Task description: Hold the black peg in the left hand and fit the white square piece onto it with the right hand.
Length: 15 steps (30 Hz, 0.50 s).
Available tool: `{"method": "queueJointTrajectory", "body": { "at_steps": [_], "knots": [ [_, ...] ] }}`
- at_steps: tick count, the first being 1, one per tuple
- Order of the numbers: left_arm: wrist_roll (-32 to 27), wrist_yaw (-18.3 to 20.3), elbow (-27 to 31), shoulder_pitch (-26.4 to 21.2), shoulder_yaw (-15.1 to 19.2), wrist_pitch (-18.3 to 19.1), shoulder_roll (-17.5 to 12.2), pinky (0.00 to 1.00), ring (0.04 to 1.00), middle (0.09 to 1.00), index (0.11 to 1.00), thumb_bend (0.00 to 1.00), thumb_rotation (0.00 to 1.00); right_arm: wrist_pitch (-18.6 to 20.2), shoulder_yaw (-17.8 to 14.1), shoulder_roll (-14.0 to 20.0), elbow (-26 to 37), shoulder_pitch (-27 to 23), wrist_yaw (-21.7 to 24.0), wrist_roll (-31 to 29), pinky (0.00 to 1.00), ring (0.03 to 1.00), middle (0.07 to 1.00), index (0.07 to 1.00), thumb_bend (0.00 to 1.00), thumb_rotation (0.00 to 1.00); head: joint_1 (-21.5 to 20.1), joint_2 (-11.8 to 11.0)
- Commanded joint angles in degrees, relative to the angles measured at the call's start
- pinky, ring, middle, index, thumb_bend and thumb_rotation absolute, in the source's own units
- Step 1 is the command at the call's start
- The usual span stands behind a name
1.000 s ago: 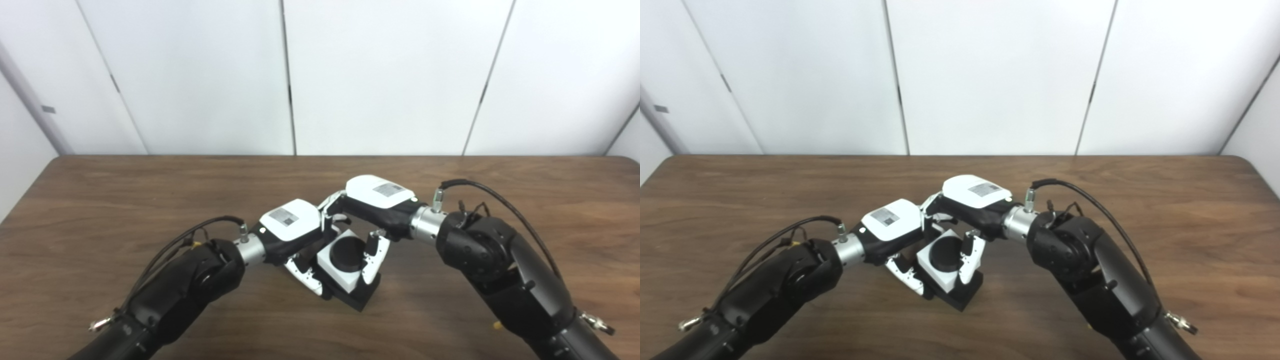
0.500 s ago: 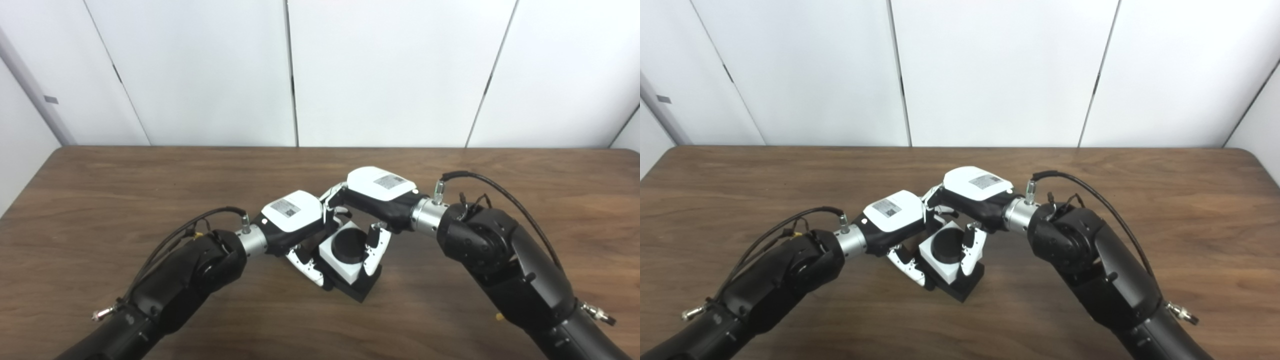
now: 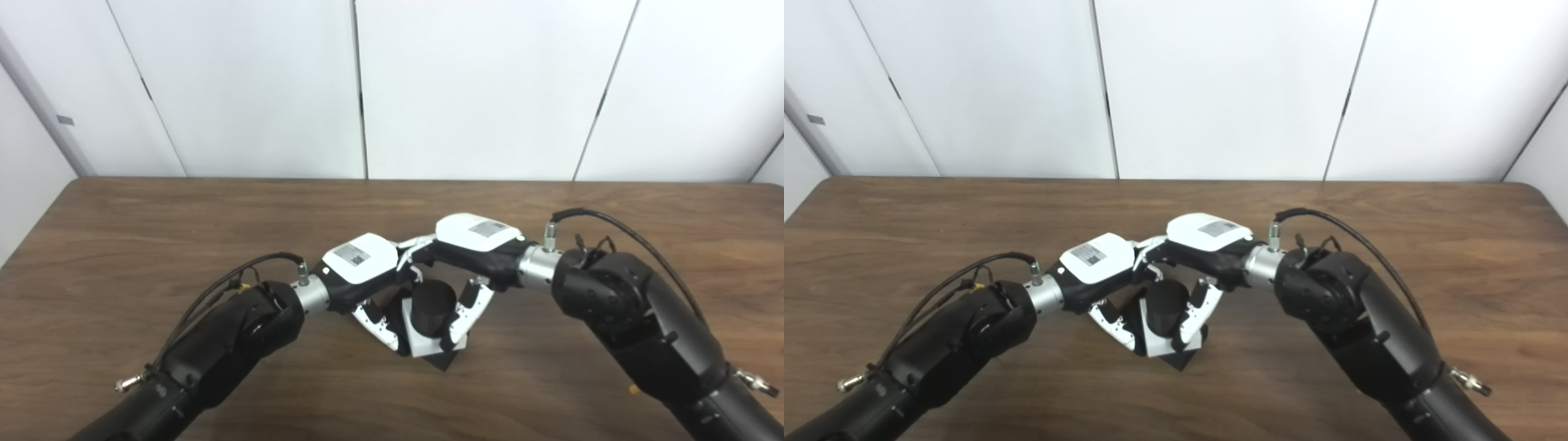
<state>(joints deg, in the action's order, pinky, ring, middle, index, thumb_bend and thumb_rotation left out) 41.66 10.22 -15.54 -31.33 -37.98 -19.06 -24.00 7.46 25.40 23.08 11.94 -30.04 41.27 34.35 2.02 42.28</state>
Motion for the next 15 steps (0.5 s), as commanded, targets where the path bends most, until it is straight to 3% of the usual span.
{"method": "queueJointTrajectory", "body": {
  "at_steps": [1,12,15],
  "knots": [
    [3.8,5.1,-1.2,1.8,-3.0,-0.5,-0.2,0.88,0.947,0.901,0.492,0.52,0.07,1.3,-1.9,2.1,1.5,-1.3,0.2,0.0,0.75,0.86,0.897,0.85,0.94,0.29,-0.1,0.1],
    [3.7,4.2,-1.2,2.1,-2.6,-1.0,-0.5,0.87,0.946,0.894,0.491,0.52,0.07,2.6,-5.4,4.2,3.1,0.2,-0.4,-1.8,0.74,0.861,0.896,0.847,0.93,0.25,-0.5,0.1],
    [3.9,3.8,-1.1,2.2,-2.6,-1.3,-0.7,0.86,0.945,0.892,0.491,0.52,0.07,2.8,-7.8,4.9,3.6,1.5,-2.0,-2.6,0.74,0.851,0.885,0.837,0.89,0.18,-1.0,0.1]
  ]
}}
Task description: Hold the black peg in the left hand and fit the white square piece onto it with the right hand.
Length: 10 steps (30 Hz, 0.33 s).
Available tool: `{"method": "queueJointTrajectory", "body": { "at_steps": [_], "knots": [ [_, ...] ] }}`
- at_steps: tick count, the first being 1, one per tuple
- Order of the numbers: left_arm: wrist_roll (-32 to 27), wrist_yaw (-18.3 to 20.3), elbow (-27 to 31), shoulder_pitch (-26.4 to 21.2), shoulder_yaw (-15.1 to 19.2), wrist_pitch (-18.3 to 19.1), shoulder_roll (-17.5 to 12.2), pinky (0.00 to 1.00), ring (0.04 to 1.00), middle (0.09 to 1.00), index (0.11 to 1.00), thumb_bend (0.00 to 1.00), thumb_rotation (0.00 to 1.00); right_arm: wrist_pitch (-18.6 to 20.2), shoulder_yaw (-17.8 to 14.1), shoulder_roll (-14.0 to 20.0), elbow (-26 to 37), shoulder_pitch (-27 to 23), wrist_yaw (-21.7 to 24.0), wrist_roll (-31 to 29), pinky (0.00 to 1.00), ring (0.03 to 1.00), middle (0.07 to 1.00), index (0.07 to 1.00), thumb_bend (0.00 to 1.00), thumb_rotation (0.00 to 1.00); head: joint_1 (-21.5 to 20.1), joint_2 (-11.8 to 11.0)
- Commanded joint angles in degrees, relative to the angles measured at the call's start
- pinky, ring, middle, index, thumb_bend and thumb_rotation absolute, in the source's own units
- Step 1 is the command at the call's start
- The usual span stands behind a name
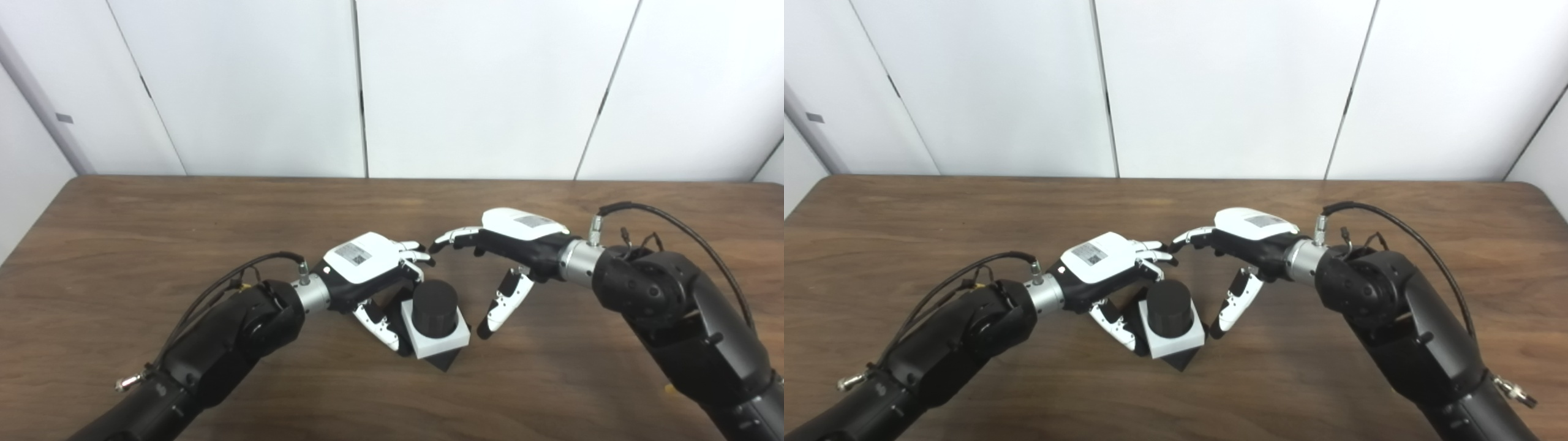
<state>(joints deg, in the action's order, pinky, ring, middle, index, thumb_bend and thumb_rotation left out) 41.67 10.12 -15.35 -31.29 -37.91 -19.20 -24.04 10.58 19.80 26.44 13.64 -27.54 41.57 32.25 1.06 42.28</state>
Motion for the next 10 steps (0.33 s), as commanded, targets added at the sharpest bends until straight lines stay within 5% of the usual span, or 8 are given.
{"method": "queueJointTrajectory", "body": {
  "at_steps": [1,10],
  "knots": [
    [3.9,3.8,-1.3,2.2,-2.6,-1.3,-0.8,0.86,0.943,0.89,0.491,0.52,0.07,-0.3,-3.1,1.7,2.1,-0.5,-3.1,-0.5,0.73,0.846,0.88,0.833,0.88,0.16,-0.1,0.1],
    [3.5,4.4,-1.2,2.3,-2.5,-1.1,-1.1,0.86,0.948,0.893,0.491,0.52,0.07,-2.9,-11.4,-0.6,1.6,6.1,-14.8,-2.2,0.66,0.794,0.832,0.77,0.72,0.08,-0.5,0.1]
  ]
}}
